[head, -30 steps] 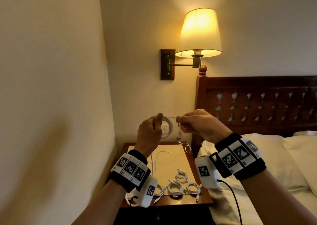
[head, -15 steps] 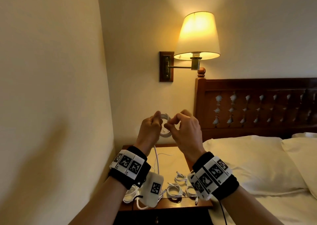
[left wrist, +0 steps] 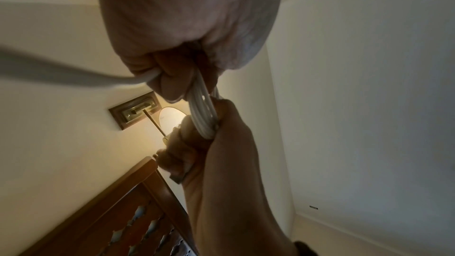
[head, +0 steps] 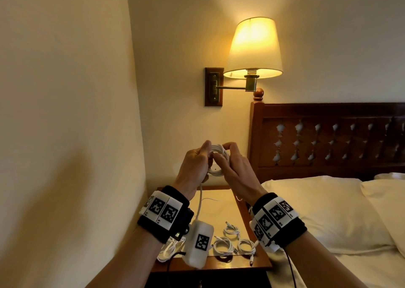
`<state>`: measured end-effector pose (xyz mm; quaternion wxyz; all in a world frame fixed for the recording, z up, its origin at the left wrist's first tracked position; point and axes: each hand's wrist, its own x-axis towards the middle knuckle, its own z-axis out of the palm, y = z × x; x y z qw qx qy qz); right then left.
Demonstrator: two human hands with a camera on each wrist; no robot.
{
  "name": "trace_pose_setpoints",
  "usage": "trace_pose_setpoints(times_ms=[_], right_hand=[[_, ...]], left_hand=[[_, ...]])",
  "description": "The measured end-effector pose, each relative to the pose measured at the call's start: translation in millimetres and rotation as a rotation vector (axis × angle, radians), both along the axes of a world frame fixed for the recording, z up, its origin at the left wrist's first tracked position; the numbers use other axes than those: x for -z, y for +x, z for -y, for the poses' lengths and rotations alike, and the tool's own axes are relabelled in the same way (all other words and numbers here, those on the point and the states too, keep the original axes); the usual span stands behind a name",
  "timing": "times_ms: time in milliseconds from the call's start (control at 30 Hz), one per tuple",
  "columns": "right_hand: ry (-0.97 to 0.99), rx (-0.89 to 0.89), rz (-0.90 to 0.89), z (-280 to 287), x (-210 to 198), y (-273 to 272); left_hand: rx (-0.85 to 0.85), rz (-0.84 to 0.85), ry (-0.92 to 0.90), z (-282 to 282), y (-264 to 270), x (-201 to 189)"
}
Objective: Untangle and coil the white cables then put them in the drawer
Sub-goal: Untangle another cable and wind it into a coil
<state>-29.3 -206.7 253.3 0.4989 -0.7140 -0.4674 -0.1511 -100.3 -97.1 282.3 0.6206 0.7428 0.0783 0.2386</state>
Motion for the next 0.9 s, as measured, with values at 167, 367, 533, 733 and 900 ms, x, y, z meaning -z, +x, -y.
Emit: trace_pose_setpoints(times_ms=[167,367,533,733,900], right_hand=[[0.082,-0.063,-0.101,5,1,3],[0.194,-0.245,-0.526,9,-2,-6],[0.407,-0.579,-0.953,9,-9,-16],[0.482,-0.637,-1.062,15,-20,-14],[0.596,-0.645,-1.135,35,-34,-1]], left_hand=[[0.044,0.079,-0.006,-7,0,-7],[0.004,0.071,0.019,-9,7,-3],[-0.039,0.139,0.088,-15,12,2],[0.016,0.234,0.304,-35,9,9],[-0.123,0.279,0.668,-81,13,40]])
